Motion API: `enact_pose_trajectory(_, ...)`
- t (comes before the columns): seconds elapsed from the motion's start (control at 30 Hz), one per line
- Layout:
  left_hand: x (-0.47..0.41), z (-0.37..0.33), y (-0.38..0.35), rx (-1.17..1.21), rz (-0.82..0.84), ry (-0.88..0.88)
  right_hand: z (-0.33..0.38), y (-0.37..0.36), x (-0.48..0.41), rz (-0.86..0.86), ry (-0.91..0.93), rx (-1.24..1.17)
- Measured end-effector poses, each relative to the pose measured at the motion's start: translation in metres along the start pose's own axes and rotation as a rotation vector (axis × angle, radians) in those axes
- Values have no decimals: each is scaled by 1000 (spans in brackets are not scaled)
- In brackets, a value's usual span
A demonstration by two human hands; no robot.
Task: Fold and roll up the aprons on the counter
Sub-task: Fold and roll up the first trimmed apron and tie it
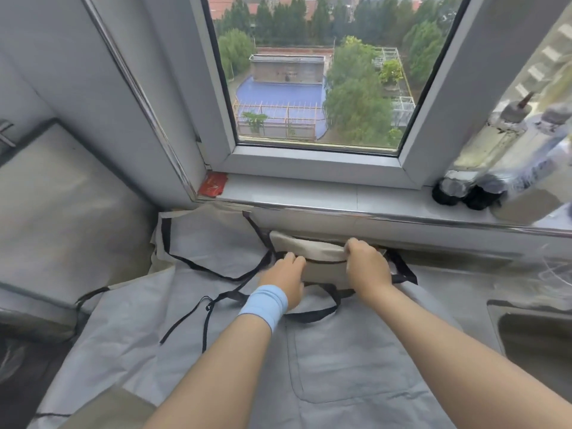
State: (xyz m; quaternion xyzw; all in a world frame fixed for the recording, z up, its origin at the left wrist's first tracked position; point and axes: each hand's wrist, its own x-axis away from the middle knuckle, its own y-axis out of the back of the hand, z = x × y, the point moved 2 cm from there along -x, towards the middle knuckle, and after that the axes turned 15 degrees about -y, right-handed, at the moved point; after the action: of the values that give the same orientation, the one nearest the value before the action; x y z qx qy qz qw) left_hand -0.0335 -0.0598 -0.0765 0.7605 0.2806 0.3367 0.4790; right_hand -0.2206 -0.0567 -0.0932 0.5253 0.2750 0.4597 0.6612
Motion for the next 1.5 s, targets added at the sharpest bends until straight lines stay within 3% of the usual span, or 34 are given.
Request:
enact_pose_trajectory(0.1,14,-4,-19,87,105,18,-5,8,-3,-78,-26,-252)
enact_pose_trajectory(0.2,35,-2,-44,63,263,1,-6,-3,22,-130,103,-144)
enact_pose_trajectory(0.27,49,3,-62,6,261,-1,-5,-21,55,-164,212,-51)
enact_pose_trajectory(0.4,78,17,-88,-17,254,-27,-2,-65,118,82,419,122)
enact_pose_trajectory(0.57,94,50,-98,-148,351,-124,10,-102,161,397,319,282)
enact_pose_trajectory(0.8,115,97,-73,-237,251,-22,46,-126,167,445,249,437)
enact_pose_trajectory(0.93,154,114,-75,-36,74,279,63,-117,185,359,238,427)
enact_pose_trajectory(1.2,195,118,-80,287,21,737,54,-136,246,433,215,395)
enact_pose_trajectory(1.4,204,117,-57,472,-105,623,56,-141,243,463,230,431)
enact_pose_trajectory(1.5,220,110,-50,592,-10,540,59,-133,242,387,233,414)
